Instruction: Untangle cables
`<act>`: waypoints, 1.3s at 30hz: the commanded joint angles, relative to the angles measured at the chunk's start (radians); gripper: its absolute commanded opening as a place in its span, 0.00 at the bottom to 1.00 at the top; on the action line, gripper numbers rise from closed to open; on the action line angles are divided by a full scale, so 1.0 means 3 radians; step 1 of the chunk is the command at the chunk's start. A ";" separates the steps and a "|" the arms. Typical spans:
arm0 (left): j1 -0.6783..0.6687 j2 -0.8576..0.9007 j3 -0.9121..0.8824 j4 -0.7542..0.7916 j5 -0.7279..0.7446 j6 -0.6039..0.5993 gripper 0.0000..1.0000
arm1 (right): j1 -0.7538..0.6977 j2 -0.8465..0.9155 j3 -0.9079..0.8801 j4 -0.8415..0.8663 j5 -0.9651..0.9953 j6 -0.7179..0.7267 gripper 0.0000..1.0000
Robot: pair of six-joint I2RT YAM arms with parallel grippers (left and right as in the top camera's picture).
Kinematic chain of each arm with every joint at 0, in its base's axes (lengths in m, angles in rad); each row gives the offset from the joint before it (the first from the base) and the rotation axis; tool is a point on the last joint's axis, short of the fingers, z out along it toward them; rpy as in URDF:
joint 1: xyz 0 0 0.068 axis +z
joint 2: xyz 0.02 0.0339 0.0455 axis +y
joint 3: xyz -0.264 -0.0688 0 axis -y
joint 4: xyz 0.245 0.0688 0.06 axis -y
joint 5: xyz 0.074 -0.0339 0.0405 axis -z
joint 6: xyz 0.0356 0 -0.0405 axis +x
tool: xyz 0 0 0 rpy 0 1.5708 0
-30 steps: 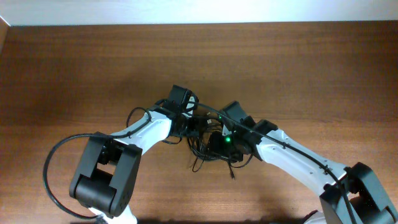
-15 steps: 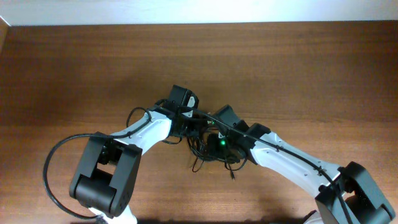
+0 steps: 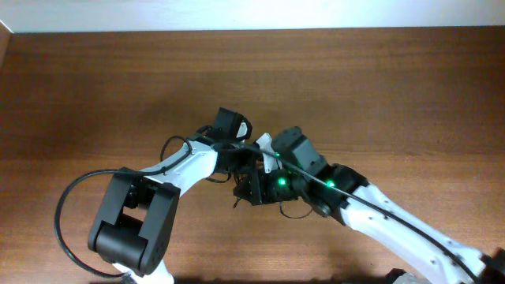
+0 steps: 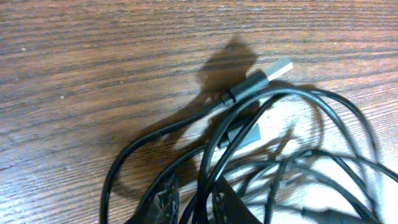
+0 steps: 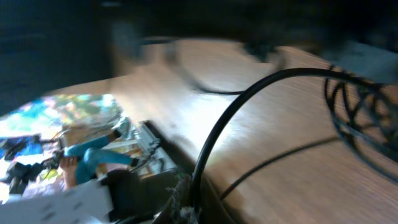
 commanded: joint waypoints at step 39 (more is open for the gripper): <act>0.0074 -0.0090 0.0097 -0.0169 0.0025 0.0322 0.00 | -0.0075 0.1011 0.0027 -0.0959 0.1466 -0.0219 0.32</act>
